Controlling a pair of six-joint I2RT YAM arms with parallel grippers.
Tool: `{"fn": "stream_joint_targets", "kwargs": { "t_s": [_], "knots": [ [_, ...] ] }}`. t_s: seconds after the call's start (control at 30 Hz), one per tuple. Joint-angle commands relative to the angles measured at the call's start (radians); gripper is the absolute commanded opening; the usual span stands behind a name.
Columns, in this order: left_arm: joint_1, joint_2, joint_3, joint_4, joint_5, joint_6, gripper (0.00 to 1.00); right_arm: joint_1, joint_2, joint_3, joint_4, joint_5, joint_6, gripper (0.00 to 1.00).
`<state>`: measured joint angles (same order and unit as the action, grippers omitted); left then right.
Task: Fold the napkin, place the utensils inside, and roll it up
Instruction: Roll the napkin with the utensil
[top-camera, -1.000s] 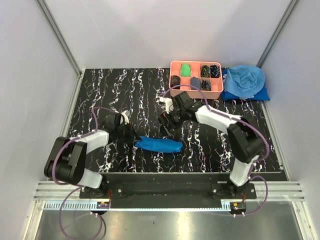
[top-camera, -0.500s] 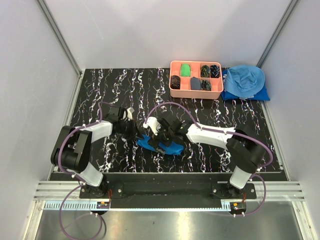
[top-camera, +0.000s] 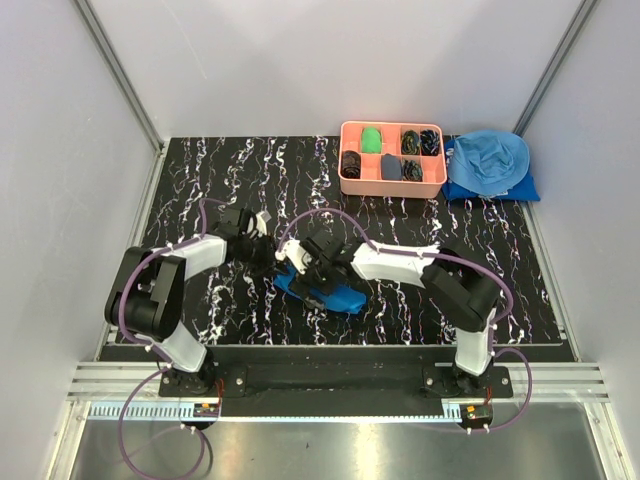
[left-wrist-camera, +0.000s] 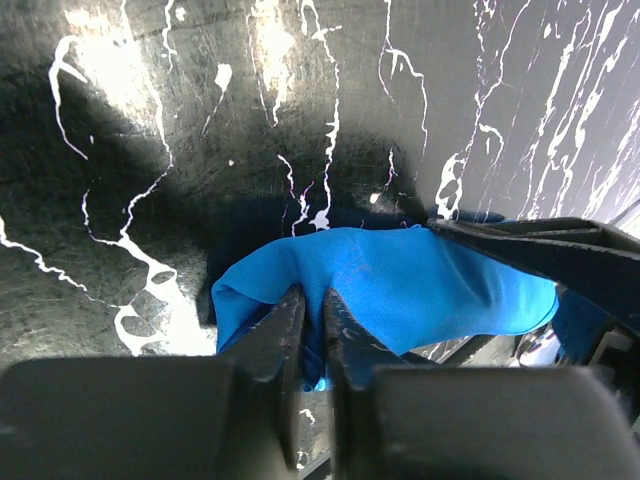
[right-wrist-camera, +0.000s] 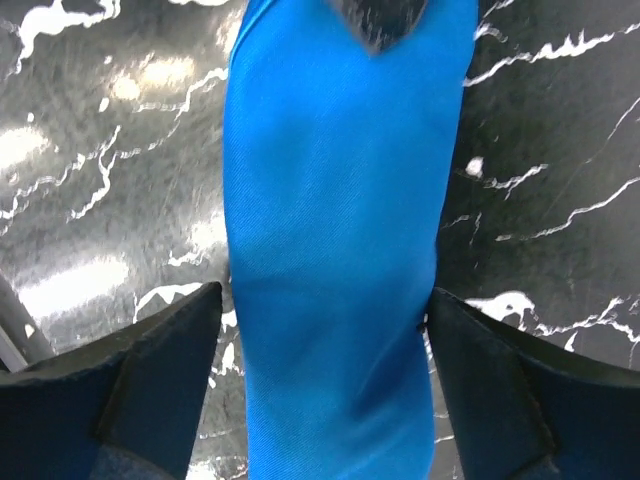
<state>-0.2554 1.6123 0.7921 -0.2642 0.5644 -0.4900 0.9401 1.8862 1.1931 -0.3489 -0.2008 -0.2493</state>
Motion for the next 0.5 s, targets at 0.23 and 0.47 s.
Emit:
{"fn": "stream_joint_targets", "kwargs": {
  "t_s": [0.23,0.47],
  "knots": [
    [0.027,-0.152,0.026,0.002,-0.080,0.031,0.59,-0.079,0.119,0.036,-0.107,-0.230,0.162,0.53],
    [0.031,-0.276,-0.077,0.060,-0.176,0.011,0.70,-0.197,0.185,0.054,-0.088,-0.480,0.243,0.51]
  ]
}}
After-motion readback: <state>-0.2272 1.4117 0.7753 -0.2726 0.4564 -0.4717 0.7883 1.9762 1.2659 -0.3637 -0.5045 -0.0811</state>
